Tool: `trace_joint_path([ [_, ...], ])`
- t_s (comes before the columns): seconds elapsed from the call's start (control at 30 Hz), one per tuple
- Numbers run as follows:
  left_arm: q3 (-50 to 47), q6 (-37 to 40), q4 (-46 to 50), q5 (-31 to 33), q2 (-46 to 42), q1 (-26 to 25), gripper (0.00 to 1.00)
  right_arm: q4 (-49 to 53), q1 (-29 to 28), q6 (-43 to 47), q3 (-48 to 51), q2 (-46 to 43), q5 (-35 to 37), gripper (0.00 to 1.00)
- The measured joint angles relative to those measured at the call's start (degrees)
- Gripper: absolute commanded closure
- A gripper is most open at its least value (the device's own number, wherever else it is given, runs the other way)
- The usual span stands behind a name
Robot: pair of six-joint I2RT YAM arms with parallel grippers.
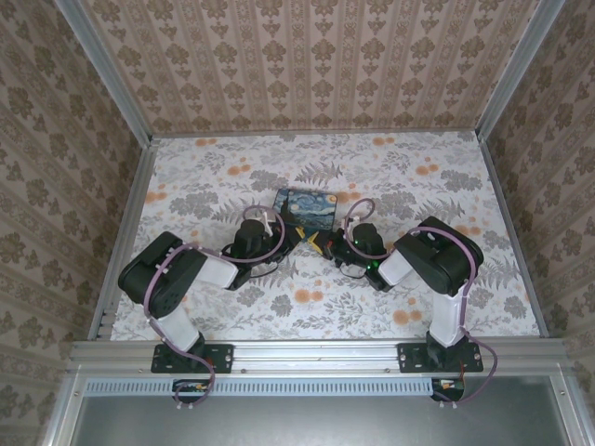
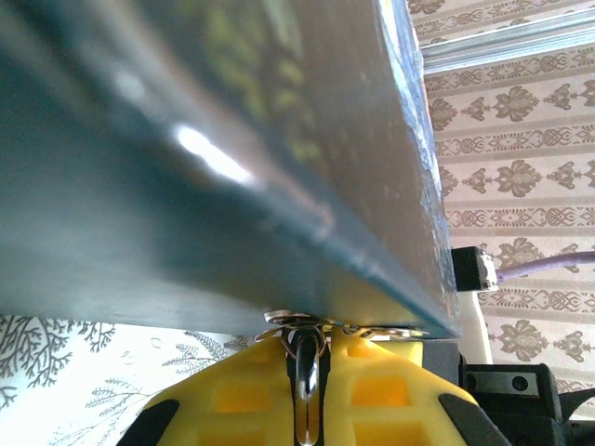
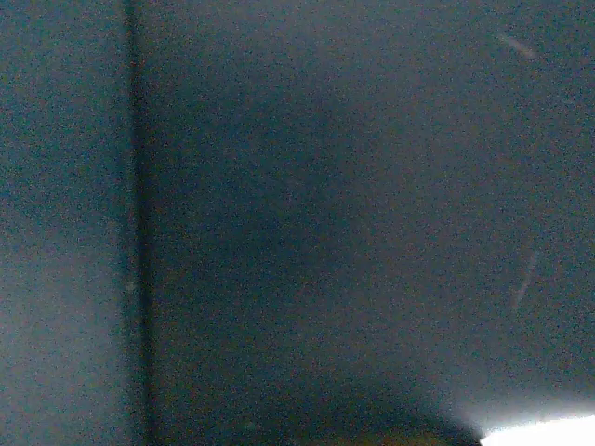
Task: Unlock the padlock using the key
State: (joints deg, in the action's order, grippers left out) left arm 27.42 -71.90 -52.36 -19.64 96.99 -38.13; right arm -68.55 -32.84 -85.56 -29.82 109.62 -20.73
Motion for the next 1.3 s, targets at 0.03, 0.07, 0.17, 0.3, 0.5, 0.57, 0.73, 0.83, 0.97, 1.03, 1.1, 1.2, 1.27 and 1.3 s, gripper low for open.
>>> trace_joint_path([
  [0.03,0.0,0.2,-0.2,0.0,0.0,0.0,1.00,-0.2,0.0,-0.7,0.0,0.0,0.1,1.00],
  [0.07,0.0,0.3,-0.4,0.1,0.0,0.0,1.00,-0.2,0.0,-1.4,0.0,-0.1,0.2,1.00],
  [0.17,0.0,0.2,-1.8,0.4,0.0,0.0,1.00,0.1,0.0,-1.6,-0.3,-0.9,0.6,1.00],
  [0.3,0.0,-3.0,-8.3,1.1,2.5,0.1,1.00,2.0,0.4,1.4,-1.2,-2.5,1.6,1.00],
  [0.5,-0.5,-9.1,-17.5,1.4,8.2,0.1,1.00,2.3,0.6,4.4,-1.4,-1.9,2.8,1.00],
  [0.57,-0.8,-9.6,-17.9,1.6,8.3,0.1,1.00,2.4,0.5,4.8,-1.5,-1.8,2.7,1.00],
  [0.73,-1.0,-9.6,-18.8,2.1,8.5,0.1,1.00,2.3,0.5,5.9,-1.7,-1.8,2.7,0.80],
  [0.83,-1.2,-9.6,-19.6,1.9,8.7,-0.5,1.00,2.8,0.5,6.8,-1.8,-1.8,2.6,0.61],
  [0.97,-1.2,-8.6,-19.2,2.0,8.1,-0.5,1.00,5.0,0.9,7.8,-1.4,-2.4,2.5,0.45],
  [1.03,-1.2,-7.5,-17.6,1.6,6.6,-0.5,1.00,6.6,1.0,8.7,-0.9,-3.7,2.4,0.38],
  [1.1,-1.2,-6.6,-16.3,0.8,5.0,-0.5,1.00,8.3,1.1,9.5,-0.3,-5.5,2.3,0.33],
  [1.2,-1.1,-5.8,-15.3,-1.0,3.8,-0.3,1.00,10.7,1.4,11.3,0.9,-8.7,2.2,0.28],
  [1.27,-1.0,-5.4,-13.9,-2.2,3.8,-0.4,1.00,11.0,1.5,12.2,2.1,-10.9,1.6,0.27],
  [1.3,-1.0,-5.2,-12.8,-3.0,3.8,-0.4,1.00,10.9,1.6,12.6,2.8,-12.1,1.0,0.27],
])
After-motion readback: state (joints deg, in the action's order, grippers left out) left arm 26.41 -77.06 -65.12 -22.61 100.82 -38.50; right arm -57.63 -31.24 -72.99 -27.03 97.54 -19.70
